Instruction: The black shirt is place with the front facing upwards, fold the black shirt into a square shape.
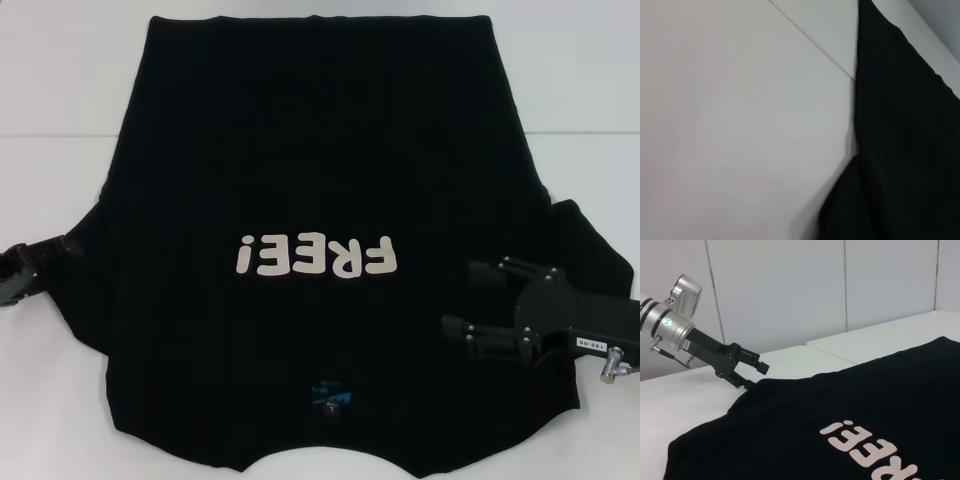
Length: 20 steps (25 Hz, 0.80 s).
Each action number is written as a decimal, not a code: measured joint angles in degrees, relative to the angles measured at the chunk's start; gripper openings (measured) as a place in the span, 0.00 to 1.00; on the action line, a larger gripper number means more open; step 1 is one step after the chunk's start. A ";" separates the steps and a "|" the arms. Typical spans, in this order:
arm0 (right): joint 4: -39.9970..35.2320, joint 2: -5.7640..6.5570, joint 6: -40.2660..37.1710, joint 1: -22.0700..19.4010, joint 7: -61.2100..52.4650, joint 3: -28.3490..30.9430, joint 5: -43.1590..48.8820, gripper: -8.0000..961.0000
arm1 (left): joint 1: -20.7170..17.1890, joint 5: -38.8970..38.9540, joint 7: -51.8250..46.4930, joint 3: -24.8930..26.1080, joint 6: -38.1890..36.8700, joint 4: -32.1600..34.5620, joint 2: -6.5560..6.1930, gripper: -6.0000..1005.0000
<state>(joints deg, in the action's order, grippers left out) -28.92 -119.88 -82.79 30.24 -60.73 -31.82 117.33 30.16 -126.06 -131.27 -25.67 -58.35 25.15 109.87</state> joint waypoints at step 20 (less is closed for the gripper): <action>-0.07 0.09 -0.45 0.00 0.00 0.09 -0.21 0.93 | 0.72 -0.19 0.66 -2.13 -0.26 0.15 0.07 0.87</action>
<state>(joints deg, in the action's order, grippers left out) -28.98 -119.79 -83.24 30.24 -60.73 -31.73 117.12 30.88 -126.25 -130.61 -27.80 -58.61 25.31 109.94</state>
